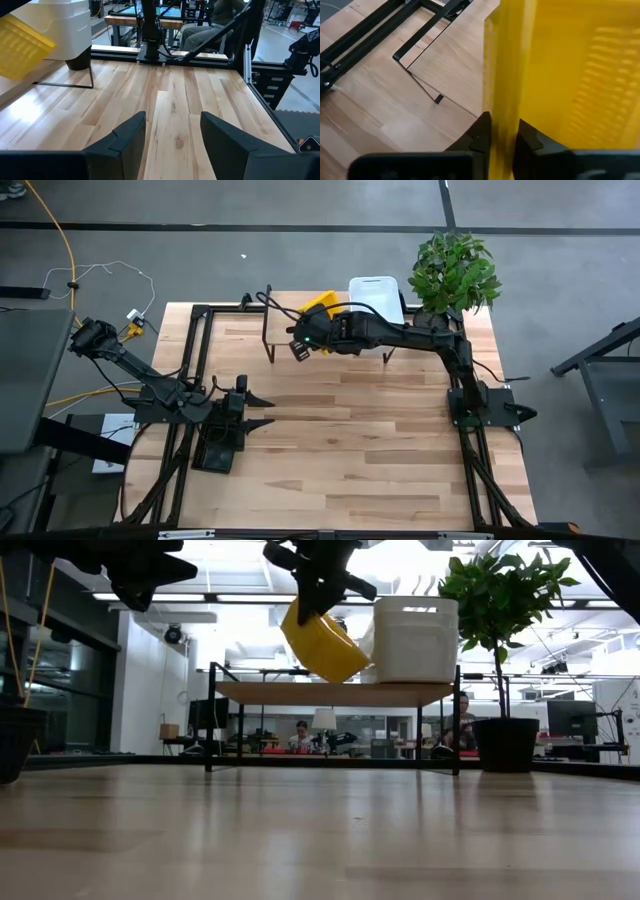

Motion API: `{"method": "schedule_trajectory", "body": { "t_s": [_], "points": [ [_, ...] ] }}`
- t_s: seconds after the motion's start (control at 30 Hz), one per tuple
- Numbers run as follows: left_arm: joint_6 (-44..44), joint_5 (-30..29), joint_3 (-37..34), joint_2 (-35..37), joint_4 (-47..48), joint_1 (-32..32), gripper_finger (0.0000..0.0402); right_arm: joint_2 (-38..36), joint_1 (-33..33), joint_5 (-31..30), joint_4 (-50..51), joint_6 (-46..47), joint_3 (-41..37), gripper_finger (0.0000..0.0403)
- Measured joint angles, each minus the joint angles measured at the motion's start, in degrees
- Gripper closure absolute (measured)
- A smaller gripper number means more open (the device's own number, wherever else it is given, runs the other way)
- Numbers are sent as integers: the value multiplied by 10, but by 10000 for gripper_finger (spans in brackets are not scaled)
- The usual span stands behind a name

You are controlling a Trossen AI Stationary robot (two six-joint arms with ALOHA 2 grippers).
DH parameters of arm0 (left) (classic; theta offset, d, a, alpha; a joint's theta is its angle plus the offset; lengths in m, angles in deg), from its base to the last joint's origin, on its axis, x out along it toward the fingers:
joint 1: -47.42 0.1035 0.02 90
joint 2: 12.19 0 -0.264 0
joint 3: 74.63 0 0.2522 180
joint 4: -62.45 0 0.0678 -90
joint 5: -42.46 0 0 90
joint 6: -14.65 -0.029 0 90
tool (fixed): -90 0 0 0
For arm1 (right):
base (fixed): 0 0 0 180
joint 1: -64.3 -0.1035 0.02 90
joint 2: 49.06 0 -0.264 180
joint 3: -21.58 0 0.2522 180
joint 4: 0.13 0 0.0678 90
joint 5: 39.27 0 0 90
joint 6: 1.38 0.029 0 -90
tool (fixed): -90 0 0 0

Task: Stack baskets on shelf by color
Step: Put the stacked yellow bins on the shelf

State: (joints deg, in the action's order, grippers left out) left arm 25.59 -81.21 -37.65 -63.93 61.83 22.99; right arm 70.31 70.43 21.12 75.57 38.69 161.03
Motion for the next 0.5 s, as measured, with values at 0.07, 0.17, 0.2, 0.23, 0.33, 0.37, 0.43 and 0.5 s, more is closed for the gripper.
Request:
{"method": "schedule_trajectory", "body": {
  "t_s": [0.07, 0.17, 0.2, 0.23, 0.33, 0.37, 0.43, 0.5],
  "points": [
    [0, 0, 0, 0, 0, 0, 225, 0, 0, -1, 0, 0, 0, 341],
    [0, 0, 0, 0, 0, 0, 225, 0, 0, -3, 0, 1, 0, 307],
    [0, 0, 0, 0, 0, 0, 225, 0, 1, -3, 0, 2, 0, 298],
    [0, 0, 0, 0, 0, 0, 225, 0, 3, -3, 0, 4, 0, 288],
    [0, 0, 0, 0, 0, 0, 225, 0, 5, -14, -1, 13, 0, 267],
    [0, 0, 0, 0, 0, 0, 225, 0, 5, -23, -1, 15, 0, 262],
    [0, 0, 0, 0, 0, 0, 225, 0, 6, -36, -1, 17, 0, 253],
    [0, 0, 0, 0, 0, 0, 225, 0, 7, -40, -4, 15, 0, 246]
  ]
}}
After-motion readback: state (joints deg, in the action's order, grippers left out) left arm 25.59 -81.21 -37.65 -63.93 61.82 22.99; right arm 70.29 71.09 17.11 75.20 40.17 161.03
